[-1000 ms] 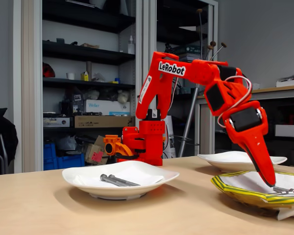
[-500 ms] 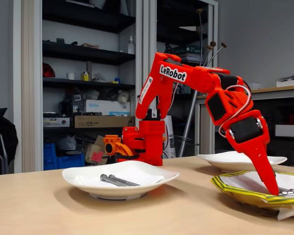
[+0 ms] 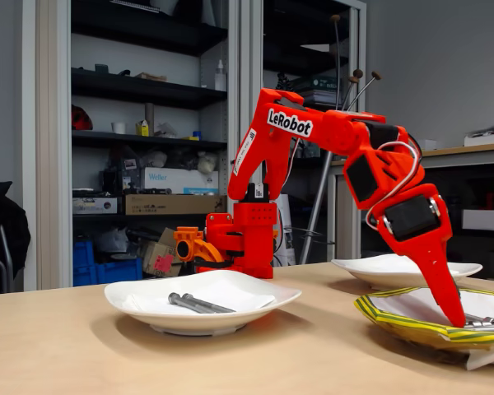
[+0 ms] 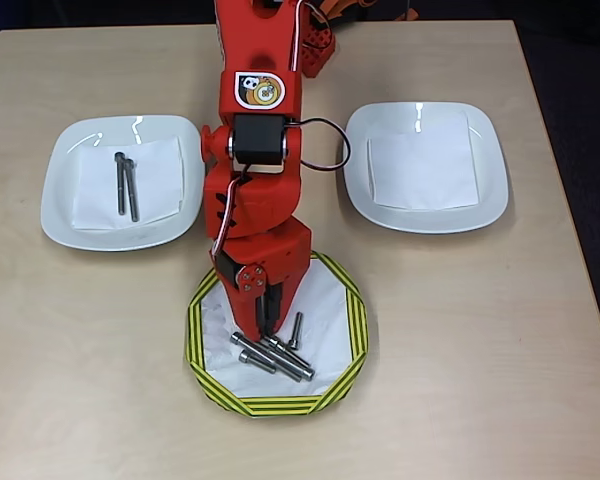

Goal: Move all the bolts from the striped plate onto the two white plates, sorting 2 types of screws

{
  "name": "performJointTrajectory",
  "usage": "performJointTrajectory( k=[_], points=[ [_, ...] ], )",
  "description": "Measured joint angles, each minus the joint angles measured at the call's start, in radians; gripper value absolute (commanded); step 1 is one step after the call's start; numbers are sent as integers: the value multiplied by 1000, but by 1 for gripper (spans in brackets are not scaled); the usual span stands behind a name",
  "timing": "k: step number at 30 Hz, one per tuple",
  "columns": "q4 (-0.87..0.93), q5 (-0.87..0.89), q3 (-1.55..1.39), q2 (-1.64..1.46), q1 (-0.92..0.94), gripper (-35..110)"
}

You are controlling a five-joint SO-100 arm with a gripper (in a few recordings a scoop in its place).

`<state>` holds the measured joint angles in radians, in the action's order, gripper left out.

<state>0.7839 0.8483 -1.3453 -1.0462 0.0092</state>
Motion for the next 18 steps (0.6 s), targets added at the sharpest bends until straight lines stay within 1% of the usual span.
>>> performJointTrajectory(
  k=[4,7,14,18],
  points=[
    [110,5,57,3,-2,7],
    [144,32,72,14,-3,9],
    [264,295,132,12,-41,10],
    [267,344,172,12,-35,8]
  ],
)
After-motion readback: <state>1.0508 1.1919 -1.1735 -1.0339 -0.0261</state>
